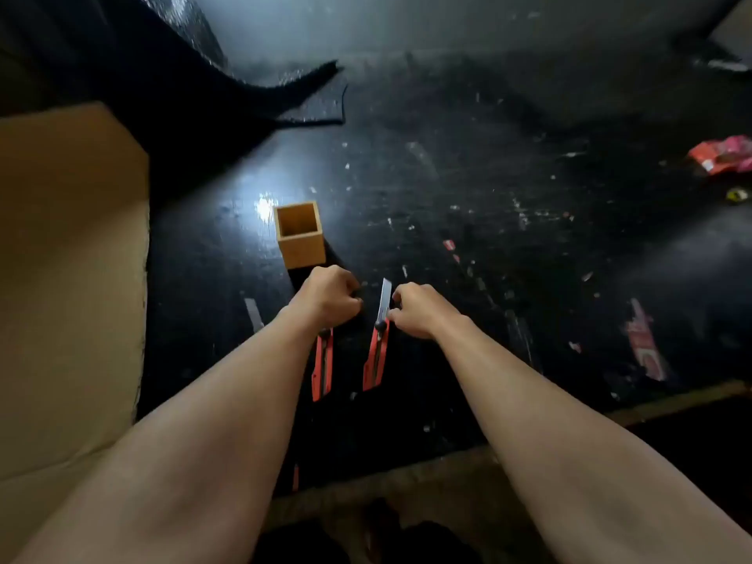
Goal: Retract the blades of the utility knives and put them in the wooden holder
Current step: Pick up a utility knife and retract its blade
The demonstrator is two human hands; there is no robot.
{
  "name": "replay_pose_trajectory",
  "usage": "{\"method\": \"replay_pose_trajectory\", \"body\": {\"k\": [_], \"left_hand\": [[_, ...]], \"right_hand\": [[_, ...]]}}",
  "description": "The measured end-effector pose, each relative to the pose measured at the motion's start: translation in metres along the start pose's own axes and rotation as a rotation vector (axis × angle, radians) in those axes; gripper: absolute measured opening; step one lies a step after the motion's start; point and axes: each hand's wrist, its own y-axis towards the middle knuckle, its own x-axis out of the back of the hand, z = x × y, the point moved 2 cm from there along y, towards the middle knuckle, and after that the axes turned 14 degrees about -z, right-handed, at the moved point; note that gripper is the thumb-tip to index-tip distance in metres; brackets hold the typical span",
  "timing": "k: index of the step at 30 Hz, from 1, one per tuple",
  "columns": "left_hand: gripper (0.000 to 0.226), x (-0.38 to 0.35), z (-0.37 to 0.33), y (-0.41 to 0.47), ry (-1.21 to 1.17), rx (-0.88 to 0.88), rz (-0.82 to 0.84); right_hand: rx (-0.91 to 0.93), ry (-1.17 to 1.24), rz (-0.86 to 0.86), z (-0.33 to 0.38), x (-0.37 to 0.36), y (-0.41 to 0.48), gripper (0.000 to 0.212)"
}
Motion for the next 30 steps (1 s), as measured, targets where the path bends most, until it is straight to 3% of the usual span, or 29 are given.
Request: {"method": "replay_pose_trajectory", "body": {"k": [3,7,11,17,22,30], "left_hand": [[0.033,-0.024,0.010,-0.006,-0.011,0.034,0.083],[0.026,-0.057,0.012,-0.021,-0.037,0.057,0.161],[0.021,-0.076,0.009,-0.029,-0.105,0.131,0.074],[0.037,-0.087,0.009,-0.034,-0.342,0.314,0.028],[0.037,-0.062,0.000,-0.030,-0.575,0.417,-0.031],[0.035,0.024,-0.023,-0.012,-0.821,0.324,-0.220]], "right_hand": [[-0.064,0.078,0.036,-0.007,-0.024,-0.003,0.012],[-0.184,0.220,0.001,-0.017,-0.049,-0.011,0.027],[-0.289,0.380,-0.089,-0.026,-0.067,-0.012,0.022],[-0.395,0.546,-0.103,-0.033,-0.072,-0.014,0.028],[-0.334,0.692,-0.132,-0.031,-0.050,-0.002,0.026],[-0.151,0.975,-0.182,0.024,0.040,0.012,0.020]]}}
